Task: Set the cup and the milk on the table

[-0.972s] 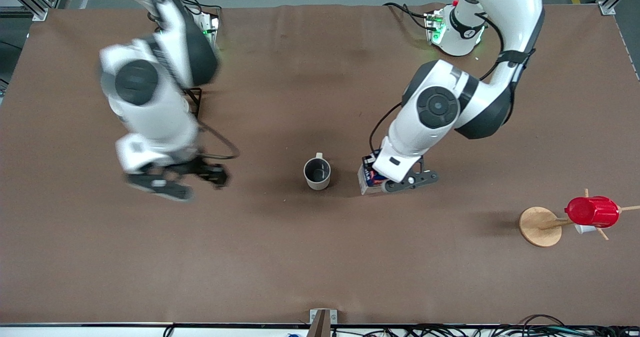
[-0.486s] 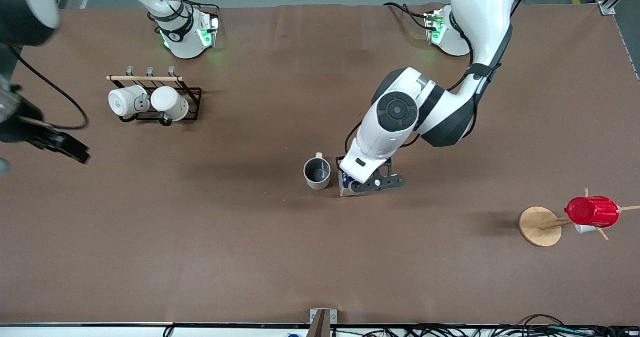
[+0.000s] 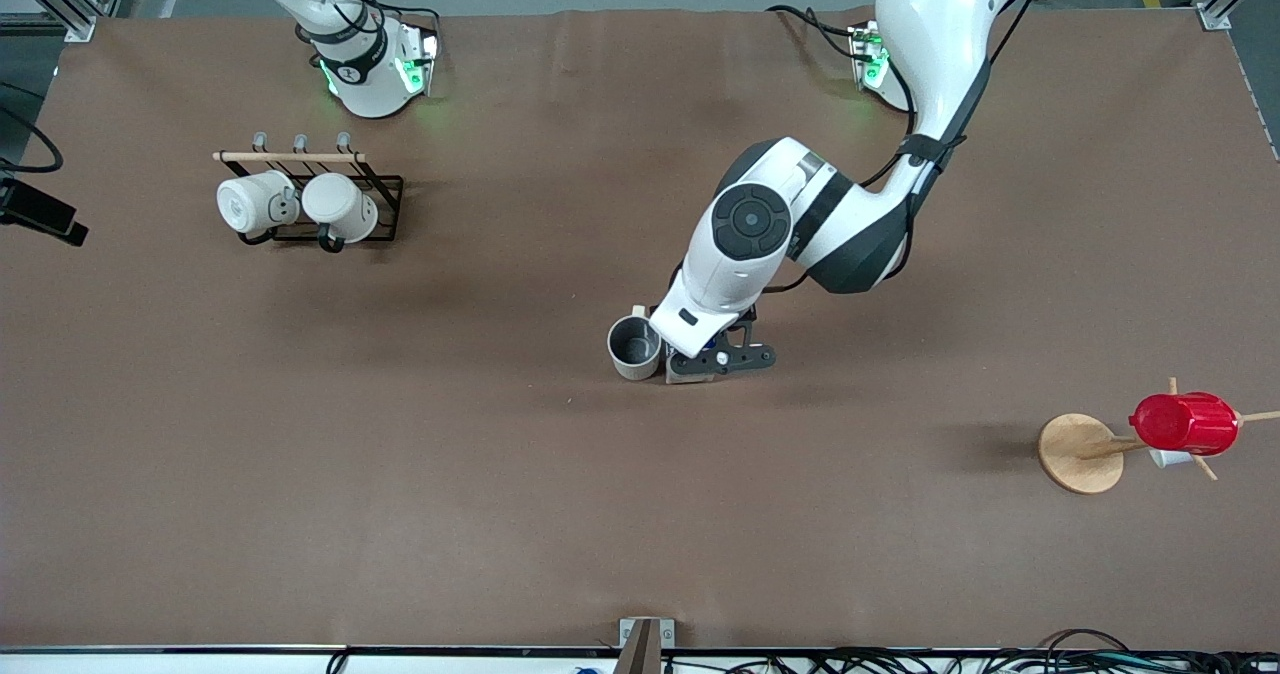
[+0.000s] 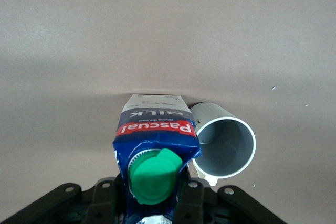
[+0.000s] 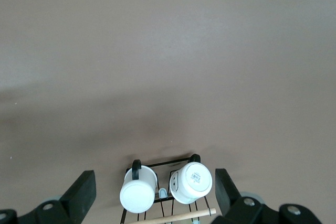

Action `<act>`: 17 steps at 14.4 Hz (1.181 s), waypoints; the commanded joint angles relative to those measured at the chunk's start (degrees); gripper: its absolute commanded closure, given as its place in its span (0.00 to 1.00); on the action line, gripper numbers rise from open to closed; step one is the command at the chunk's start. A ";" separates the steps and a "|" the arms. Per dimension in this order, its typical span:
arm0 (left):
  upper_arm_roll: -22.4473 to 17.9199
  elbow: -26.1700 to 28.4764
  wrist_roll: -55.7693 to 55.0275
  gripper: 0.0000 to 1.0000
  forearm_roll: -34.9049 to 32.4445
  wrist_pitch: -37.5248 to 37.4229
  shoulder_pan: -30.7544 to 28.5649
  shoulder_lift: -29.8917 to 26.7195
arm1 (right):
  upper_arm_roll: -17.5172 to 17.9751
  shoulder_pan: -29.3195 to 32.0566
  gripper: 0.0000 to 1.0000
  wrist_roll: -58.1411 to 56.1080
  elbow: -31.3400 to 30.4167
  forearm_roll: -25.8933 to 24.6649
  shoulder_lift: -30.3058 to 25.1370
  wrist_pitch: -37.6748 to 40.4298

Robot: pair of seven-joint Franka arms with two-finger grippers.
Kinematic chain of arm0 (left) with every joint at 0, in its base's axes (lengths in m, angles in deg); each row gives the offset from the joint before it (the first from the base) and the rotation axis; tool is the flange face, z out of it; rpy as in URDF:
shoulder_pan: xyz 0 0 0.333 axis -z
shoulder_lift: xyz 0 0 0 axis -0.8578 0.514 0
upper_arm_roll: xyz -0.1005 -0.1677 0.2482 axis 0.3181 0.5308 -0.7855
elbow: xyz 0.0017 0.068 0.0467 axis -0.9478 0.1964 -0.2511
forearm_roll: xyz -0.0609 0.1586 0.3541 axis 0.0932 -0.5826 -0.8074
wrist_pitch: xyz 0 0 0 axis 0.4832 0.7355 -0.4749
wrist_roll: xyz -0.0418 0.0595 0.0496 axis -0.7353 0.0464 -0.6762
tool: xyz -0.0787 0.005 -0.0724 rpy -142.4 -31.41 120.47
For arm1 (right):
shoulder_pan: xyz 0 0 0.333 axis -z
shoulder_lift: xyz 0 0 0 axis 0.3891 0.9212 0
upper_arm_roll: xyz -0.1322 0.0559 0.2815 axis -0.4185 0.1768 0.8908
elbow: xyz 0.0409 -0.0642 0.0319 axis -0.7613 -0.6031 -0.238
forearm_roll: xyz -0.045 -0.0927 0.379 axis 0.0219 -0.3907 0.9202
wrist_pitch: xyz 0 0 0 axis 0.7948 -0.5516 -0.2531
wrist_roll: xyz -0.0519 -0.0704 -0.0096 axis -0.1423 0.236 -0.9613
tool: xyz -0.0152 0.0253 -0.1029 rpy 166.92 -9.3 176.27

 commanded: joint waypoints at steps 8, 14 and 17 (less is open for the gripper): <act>0.11 -0.16 -0.59 0.76 -1.15 -2.93 0.84 0.75 | 0.72 -0.87 0.00 -0.05 -0.80 2.43 -2.57 0.17; 0.11 -0.08 -0.77 0.73 -0.79 -0.72 0.84 0.92 | 0.89 -1.92 0.00 -0.14 0.17 2.08 -2.49 -0.09; 0.11 -0.08 -1.46 0.35 -1.05 -0.20 0.93 1.80 | 0.72 -3.59 0.00 -0.23 0.60 1.29 -2.49 -0.35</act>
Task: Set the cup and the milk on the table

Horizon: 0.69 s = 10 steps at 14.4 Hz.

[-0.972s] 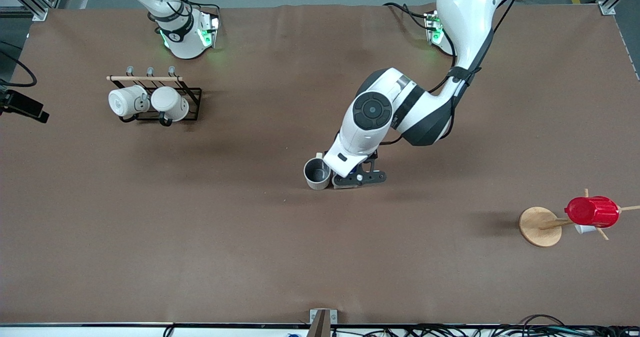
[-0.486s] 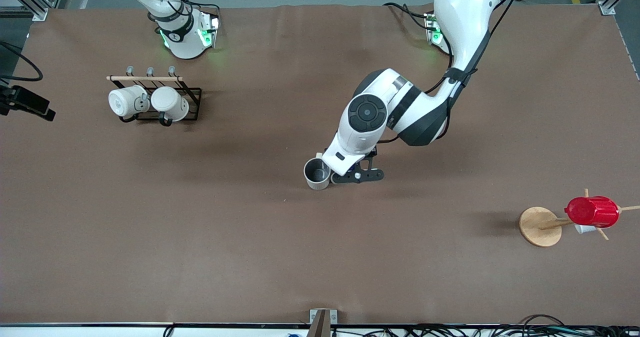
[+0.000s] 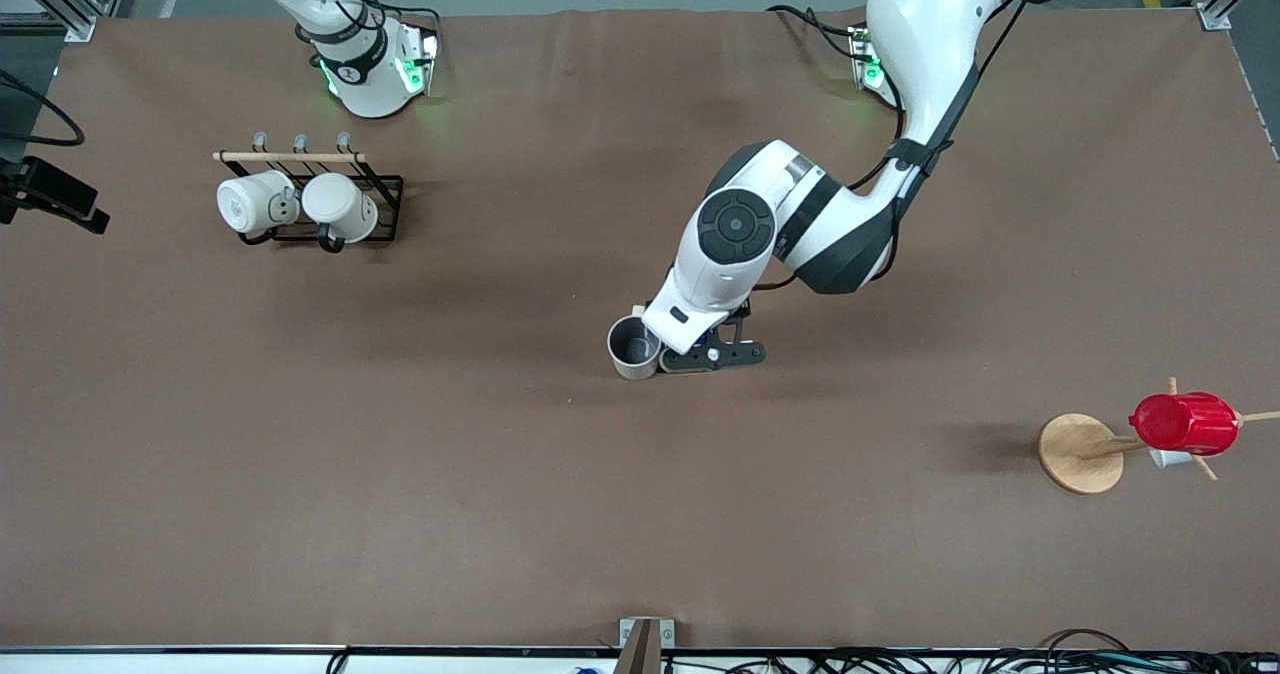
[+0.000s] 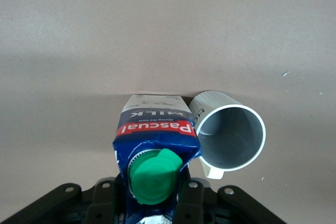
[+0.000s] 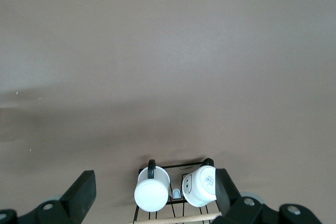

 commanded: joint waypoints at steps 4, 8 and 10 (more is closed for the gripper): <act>-0.75 -0.97 -2.22 0.00 -1.40 0.47 -0.02 -1.17 | -0.44 -0.89 0.00 0.14 3.05 -0.10 -0.24 -0.19; -1.99 -1.05 -1.25 0.00 -1.49 -6.45 -7.39 -10.99 | -0.71 0.60 0.00 0.05 2.96 0.43 0.02 -1.76; -1.99 -0.97 1.72 0.00 -1.49 -9.98 -12.04 -16.36 | -0.71 0.78 0.00 -0.03 2.87 0.60 0.11 -3.00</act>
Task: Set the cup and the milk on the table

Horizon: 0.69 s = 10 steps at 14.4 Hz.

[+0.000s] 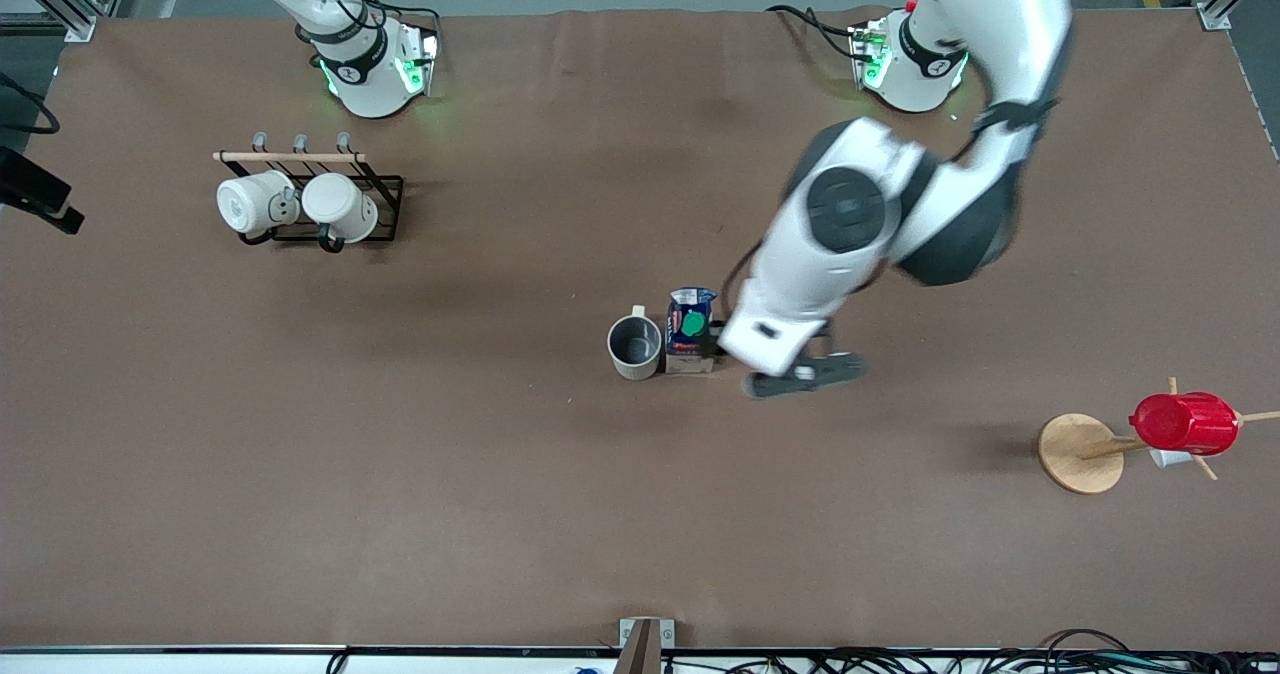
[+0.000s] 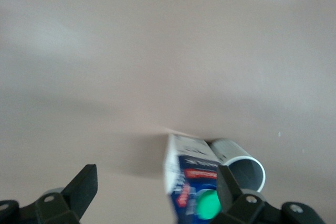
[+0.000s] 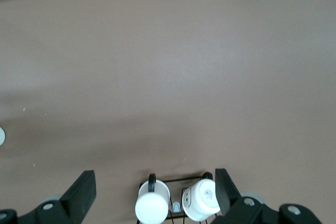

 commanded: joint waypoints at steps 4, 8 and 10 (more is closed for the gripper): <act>0.47 2.35 8.15 0.00 -0.97 -13.94 -11.04 -15.47 | 0.30 0.15 0.00 -0.05 -0.11 0.21 -0.11 0.11; 0.56 2.79 22.92 0.00 -0.88 -19.58 -16.93 -20.31 | 0.48 -0.20 0.00 0.04 -0.28 0.21 -0.11 -0.23; 0.65 4.02 25.48 0.00 -0.53 -20.99 -18.70 -22.68 | 0.48 -0.29 0.00 0.13 -0.28 0.39 0.16 -0.58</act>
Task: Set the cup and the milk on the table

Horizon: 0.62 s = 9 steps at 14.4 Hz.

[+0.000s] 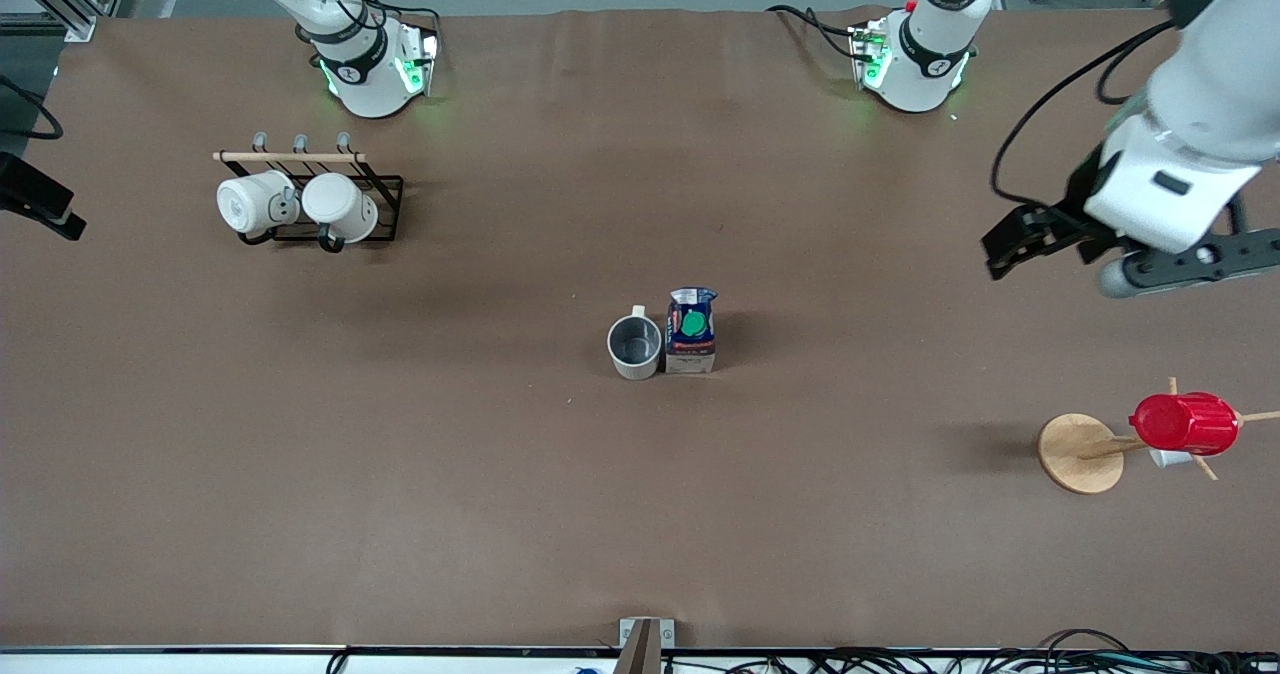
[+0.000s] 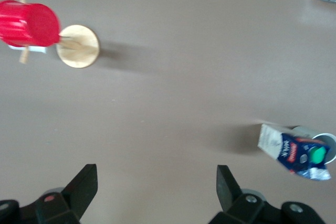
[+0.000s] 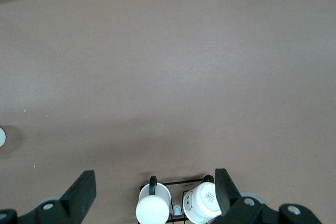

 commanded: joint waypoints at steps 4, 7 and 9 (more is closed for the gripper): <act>0.03 11.89 8.87 0.00 0.28 0.32 -3.46 -10.89 | 0.38 -0.27 0.00 -1.04 0.19 0.29 -0.11 -0.36; -4.96 17.16 12.03 0.00 4.92 0.32 -2.76 -15.21 | 0.30 -0.09 0.00 -1.13 0.19 0.55 -0.11 -0.27; -7.08 19.10 14.42 0.00 5.12 -0.03 -1.88 -16.97 | 0.30 -0.09 0.00 -2.62 0.27 0.81 -0.20 -0.27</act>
